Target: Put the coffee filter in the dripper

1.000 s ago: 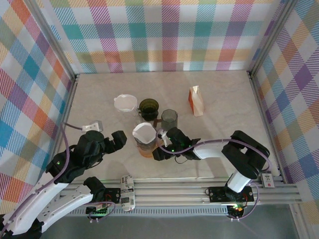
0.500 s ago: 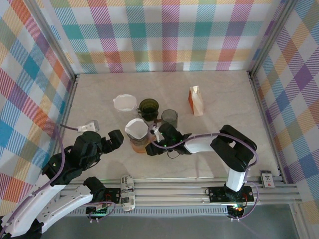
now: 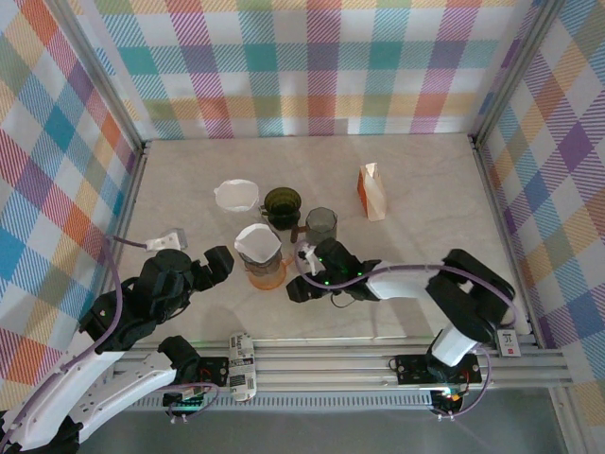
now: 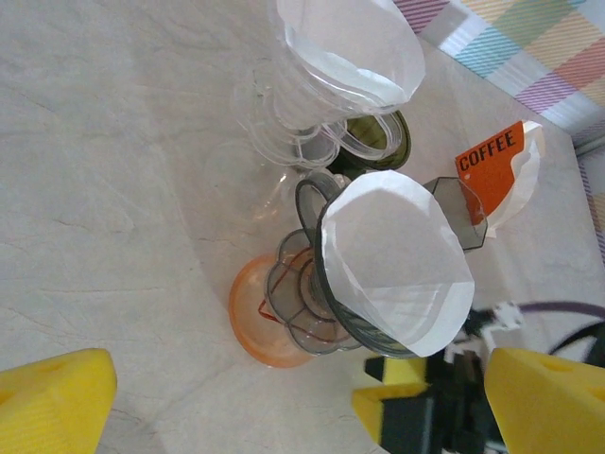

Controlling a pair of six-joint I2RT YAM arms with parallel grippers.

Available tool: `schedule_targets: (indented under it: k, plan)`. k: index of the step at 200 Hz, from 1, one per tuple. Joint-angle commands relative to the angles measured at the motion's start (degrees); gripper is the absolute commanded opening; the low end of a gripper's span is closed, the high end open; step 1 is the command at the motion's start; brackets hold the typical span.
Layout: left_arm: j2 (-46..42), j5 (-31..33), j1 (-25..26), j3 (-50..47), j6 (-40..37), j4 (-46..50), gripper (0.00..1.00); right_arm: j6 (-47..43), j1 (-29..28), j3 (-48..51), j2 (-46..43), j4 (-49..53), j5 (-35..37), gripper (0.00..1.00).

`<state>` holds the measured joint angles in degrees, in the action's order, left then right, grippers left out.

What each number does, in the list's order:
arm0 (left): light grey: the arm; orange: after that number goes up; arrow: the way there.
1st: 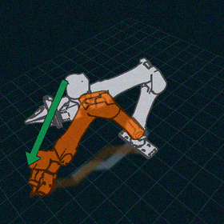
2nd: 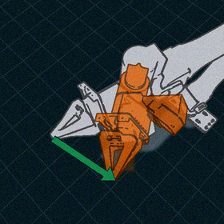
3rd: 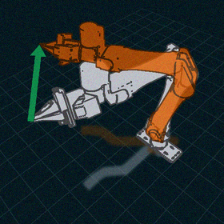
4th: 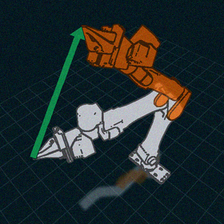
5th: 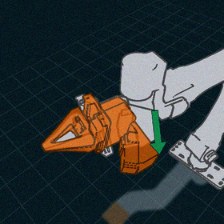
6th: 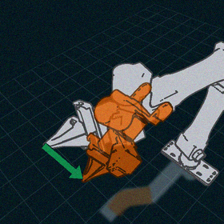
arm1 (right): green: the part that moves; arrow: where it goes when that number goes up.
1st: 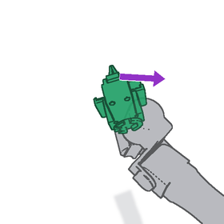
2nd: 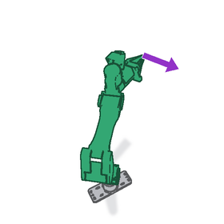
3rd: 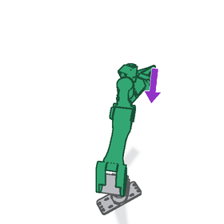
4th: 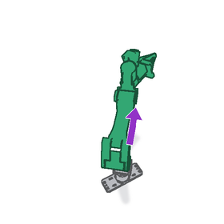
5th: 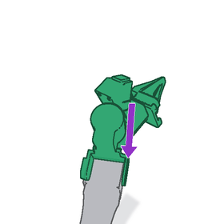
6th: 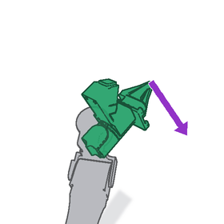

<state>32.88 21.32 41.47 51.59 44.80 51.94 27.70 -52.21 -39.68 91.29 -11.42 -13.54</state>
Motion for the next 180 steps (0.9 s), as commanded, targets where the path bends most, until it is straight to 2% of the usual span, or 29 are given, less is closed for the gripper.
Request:
schedule_targets:
  k: [1, 44, 68, 91, 129, 180]
  plan:
    - [0.9, 2.1, -0.7, 1.2, -0.3, -1.4, 1.00, 0.6, -0.3, 2.4, -7.6, 5.1, 3.2, 0.66]
    - [2.7, 1.3, -0.6, 0.4, -0.7, -3.0, 1.00, -1.5, 0.3, -1.9, -19.0, 20.8, 11.2, 0.71]
    - [3.5, 0.8, -0.7, -0.2, -0.4, -3.9, 1.00, -2.7, 4.0, -8.3, -20.3, 29.2, 14.0, 0.73]
    - [3.9, 0.5, -0.7, -0.3, -0.4, -3.9, 1.00, -3.1, 9.0, -13.0, -17.2, 32.9, 15.6, 0.75]
    - [2.1, 0.1, -0.7, -1.3, 0.5, -2.8, 1.00, -1.5, 15.6, -19.6, -9.1, 32.1, 17.2, 0.75]
    - [-0.3, 0.3, -0.7, -1.9, 1.1, -1.9, 1.00, 0.4, 19.7, -27.2, 4.0, 31.1, 18.3, 0.71]
